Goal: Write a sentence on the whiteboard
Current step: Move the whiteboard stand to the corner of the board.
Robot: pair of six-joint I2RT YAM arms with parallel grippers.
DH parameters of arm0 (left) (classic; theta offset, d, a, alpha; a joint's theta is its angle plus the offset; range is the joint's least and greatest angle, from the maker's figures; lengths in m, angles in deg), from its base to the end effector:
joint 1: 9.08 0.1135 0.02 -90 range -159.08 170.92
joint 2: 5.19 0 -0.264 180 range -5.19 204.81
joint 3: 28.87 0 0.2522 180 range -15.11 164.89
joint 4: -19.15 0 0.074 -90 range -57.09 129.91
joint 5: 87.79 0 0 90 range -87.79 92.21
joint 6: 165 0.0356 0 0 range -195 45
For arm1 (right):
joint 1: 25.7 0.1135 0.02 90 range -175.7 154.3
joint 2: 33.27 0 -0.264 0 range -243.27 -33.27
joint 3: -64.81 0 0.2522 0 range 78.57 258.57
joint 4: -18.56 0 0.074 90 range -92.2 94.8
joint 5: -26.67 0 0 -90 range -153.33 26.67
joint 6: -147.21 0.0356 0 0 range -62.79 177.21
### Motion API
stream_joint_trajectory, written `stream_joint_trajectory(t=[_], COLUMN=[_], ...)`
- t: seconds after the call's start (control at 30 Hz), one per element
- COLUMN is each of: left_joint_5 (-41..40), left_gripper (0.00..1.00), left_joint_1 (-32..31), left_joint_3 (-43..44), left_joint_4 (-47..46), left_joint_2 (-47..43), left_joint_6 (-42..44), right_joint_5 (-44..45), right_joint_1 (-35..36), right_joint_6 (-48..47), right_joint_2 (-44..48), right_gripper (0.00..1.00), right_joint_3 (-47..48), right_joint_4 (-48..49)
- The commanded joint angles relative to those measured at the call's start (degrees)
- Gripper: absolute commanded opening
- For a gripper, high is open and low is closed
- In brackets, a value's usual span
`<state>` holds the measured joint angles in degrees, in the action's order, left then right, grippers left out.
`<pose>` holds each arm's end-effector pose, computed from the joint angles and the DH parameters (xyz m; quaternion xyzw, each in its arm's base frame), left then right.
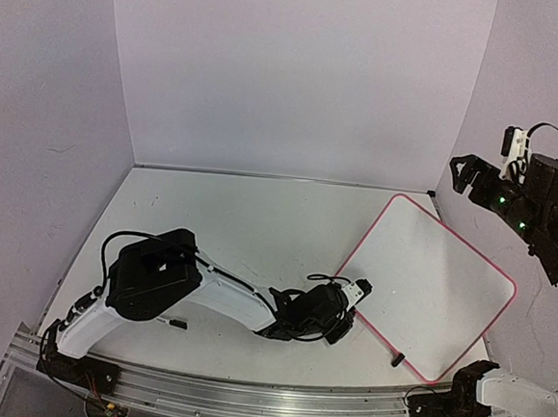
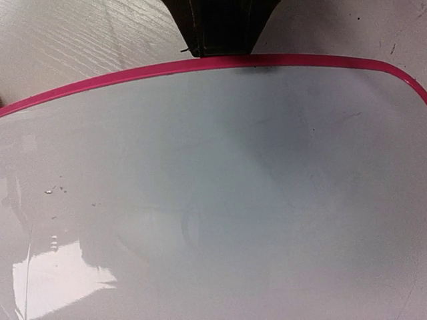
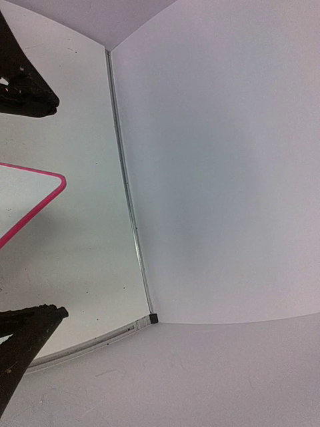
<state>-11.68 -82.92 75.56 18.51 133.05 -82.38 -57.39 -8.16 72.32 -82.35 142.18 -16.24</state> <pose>0.1522 -0.4945 0.0896 0.4303 0.7618 -0.2267 0.4278 0.1707 0.0501 0.4201 0.0187 0.7457 0.1498 0.6490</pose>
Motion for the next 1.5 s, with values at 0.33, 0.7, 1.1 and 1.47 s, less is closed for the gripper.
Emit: stream_joint_trajectory(t=[0.33,0.7,1.1,1.47], left_joint_5=[-19.3,-30.1,-36.3,-33.5], left_gripper=[0.0,0.0,0.0,0.0], left_joint_1=[10.0,18.1,18.4,17.0], left_joint_3=[-22.7,-37.6,-46.8,-41.1], left_joint_4=[-1.5,-2.3,-1.6,10.5], left_joint_2=[-13.8,-24.0,-30.7,-28.4], left_joint_6=[-6.1,-16.3,-31.7,-42.6], right_joint_5=[-4.8,-17.6,-24.2,-24.2], right_joint_1=[-0.1,-0.1,9.4,13.4], right_joint_6=[-0.5,-1.4,0.4,5.5], right_joint_2=[-4.3,-13.4,-25.6,-33.3], right_gripper=[0.98,0.98,0.98,0.98], right_joint_3=[1.0,1.7,-1.0,-2.3], right_joint_4=[1.3,1.4,12.0,18.7])
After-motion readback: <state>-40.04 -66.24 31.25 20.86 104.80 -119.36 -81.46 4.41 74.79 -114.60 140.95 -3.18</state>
